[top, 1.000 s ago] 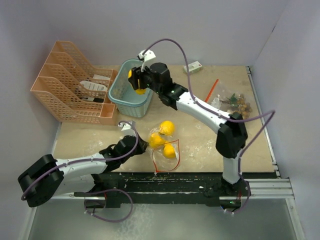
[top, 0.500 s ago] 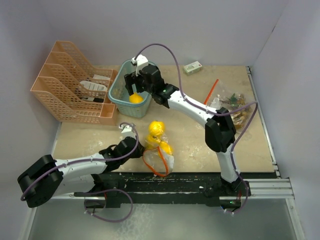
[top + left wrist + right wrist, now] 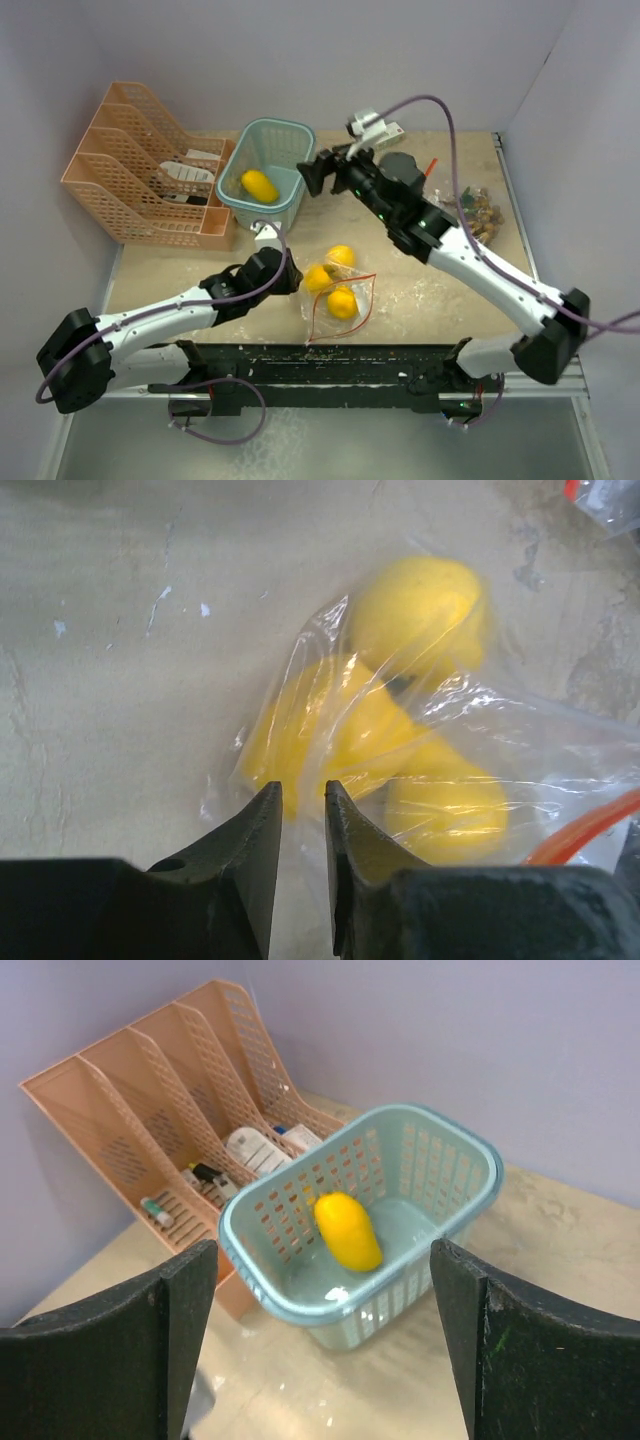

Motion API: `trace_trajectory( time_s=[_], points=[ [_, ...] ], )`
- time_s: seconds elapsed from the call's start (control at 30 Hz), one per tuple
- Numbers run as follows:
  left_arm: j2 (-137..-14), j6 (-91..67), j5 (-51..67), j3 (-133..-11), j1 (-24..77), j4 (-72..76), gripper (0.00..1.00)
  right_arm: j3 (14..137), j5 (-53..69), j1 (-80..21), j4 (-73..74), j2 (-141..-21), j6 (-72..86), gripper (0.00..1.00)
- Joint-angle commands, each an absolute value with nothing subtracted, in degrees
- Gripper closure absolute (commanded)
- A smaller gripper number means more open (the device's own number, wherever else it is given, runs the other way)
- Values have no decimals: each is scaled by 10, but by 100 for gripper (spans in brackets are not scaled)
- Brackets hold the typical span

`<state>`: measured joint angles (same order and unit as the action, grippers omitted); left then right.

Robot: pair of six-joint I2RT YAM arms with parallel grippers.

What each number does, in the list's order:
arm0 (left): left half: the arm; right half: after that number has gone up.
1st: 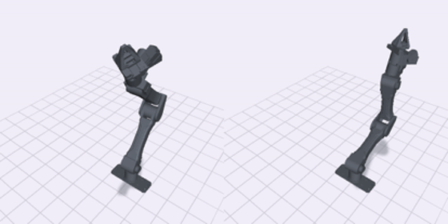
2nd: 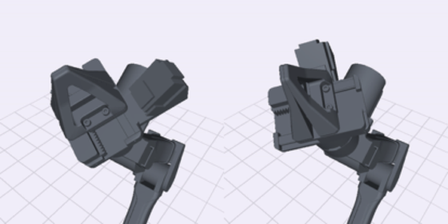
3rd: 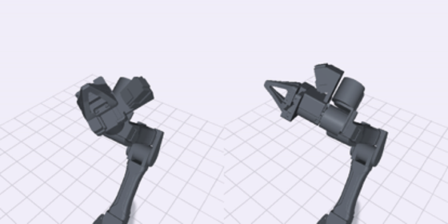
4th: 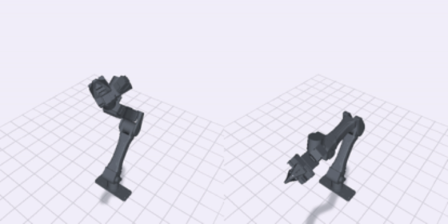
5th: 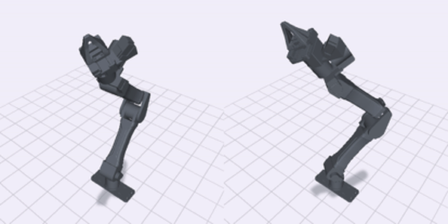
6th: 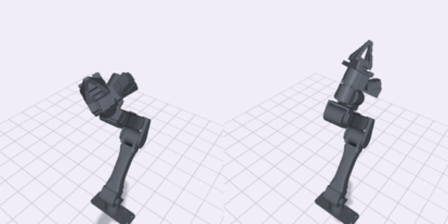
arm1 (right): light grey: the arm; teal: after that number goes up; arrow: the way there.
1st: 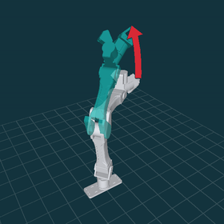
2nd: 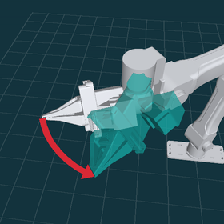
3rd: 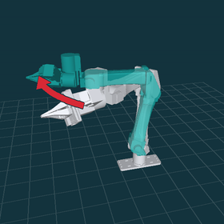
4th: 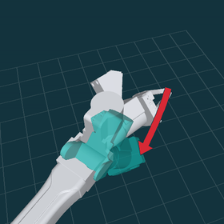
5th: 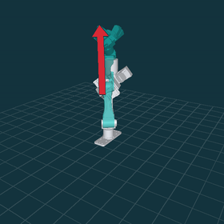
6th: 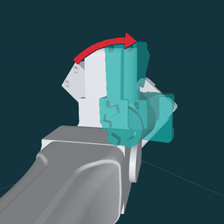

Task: Open the zip-top bag and remove the fake food
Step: Place the fake fruit in the bin.

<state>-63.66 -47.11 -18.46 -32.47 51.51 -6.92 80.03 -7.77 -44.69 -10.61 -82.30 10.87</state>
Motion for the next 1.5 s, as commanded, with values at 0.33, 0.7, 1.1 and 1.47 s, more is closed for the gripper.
trace_trajectory(
  time_s=[0.33,0.7,1.1,1.47],
  points=[
    [-707,-427,-168,-397,512,-51,65,331,-64,-448,-99,-455,300,76],
    [-773,-416,-129,-450,512,-18,66,269,-107,-571,-138,-483,344,82],
    [-784,-419,-122,-446,512,-11,66,249,-152,-576,-97,-556,362,46],
    [-776,-425,-121,-428,512,-6,66,255,-141,-575,-116,-649,374,9]
  ],
)
